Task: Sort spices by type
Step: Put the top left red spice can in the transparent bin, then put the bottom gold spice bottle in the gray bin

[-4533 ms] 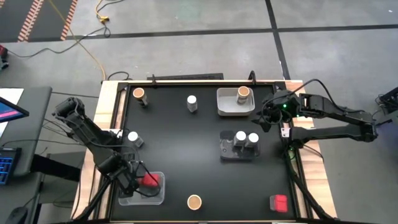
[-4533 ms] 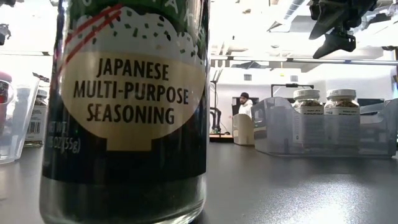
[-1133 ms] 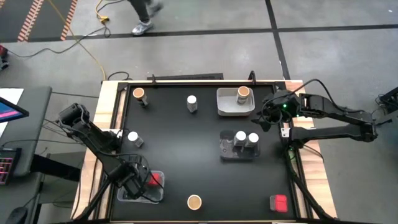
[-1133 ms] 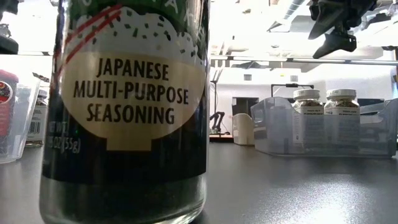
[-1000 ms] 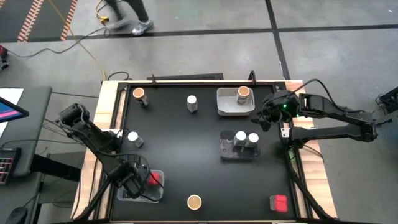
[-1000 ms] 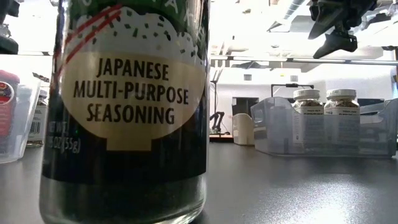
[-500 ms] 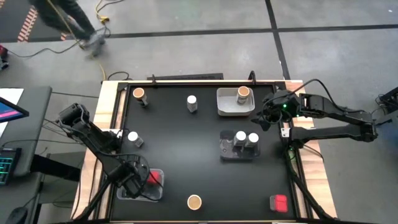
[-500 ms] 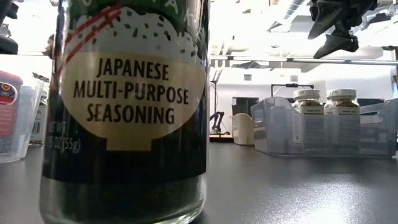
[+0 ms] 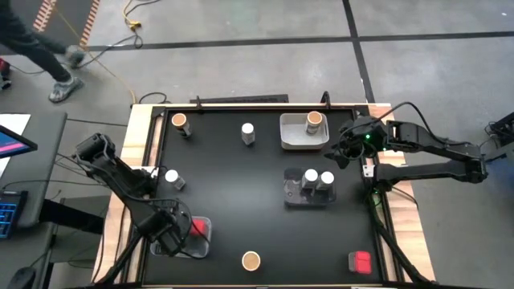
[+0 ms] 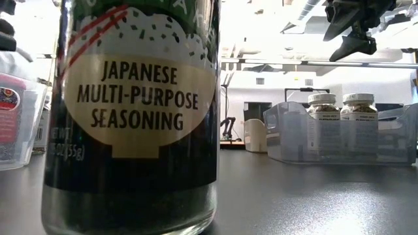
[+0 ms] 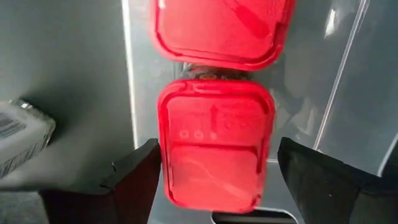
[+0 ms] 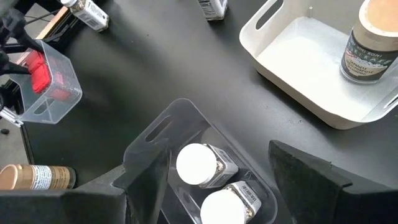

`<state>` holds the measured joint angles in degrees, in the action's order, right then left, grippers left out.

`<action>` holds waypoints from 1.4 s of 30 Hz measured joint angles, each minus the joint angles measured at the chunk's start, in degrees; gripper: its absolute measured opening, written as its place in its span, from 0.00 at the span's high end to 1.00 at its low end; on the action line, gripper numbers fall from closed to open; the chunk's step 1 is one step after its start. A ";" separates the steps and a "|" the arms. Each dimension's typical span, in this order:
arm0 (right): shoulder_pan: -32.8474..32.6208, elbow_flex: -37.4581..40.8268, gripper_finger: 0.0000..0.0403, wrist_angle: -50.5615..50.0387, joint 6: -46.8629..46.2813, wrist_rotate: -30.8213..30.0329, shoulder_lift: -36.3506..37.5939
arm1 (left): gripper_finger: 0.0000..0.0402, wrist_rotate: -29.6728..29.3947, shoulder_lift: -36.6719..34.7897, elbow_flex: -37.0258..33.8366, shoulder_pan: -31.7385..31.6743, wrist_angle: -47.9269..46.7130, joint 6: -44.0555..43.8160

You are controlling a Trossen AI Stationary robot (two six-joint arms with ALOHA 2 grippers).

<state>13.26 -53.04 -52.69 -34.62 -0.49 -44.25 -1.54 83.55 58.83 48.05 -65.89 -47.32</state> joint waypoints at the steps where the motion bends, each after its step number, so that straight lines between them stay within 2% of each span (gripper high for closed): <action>1: 0.00 0.00 0.26 0.00 0.05 0.00 0.00 | 0.23 -0.09 0.00 0.68 0.00 -0.85 -0.47; 11: 0.01 0.00 0.26 -0.02 0.54 0.00 0.00 | 0.23 -0.27 -0.06 9.04 -0.01 -5.67 -1.93; 18: 0.01 0.00 0.26 0.21 3.49 0.00 0.00 | 0.23 -2.94 -0.07 17.17 -0.04 -6.81 4.50; 25: -0.79 0.00 0.26 6.19 8.94 0.00 -0.45 | 0.23 -15.28 -0.07 25.13 -1.24 -6.17 5.42; 29: -1.40 -0.02 0.26 9.72 12.73 0.00 -1.48 | 0.23 -25.97 -0.09 26.31 -3.67 -2.16 3.20; 31: -1.73 -0.02 0.26 11.24 14.35 0.00 -2.55 | 0.23 -28.80 -0.09 26.31 -6.14 -0.17 3.97; 34: -2.38 -0.02 0.26 15.35 16.51 0.20 -4.58 | 0.23 -29.03 -0.09 26.31 -10.35 2.85 8.18; 38: -5.06 -0.31 0.26 20.52 20.53 0.40 -7.94 | 0.23 -30.27 -0.09 26.31 -16.06 9.34 19.15; 42: -9.69 -4.38 0.26 21.55 23.02 0.61 -12.19 | 0.23 -29.49 -0.09 26.31 -21.00 12.02 27.15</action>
<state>3.56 -57.42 -31.13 -11.60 0.12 -56.44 -31.04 83.46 85.14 27.05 -53.87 -20.16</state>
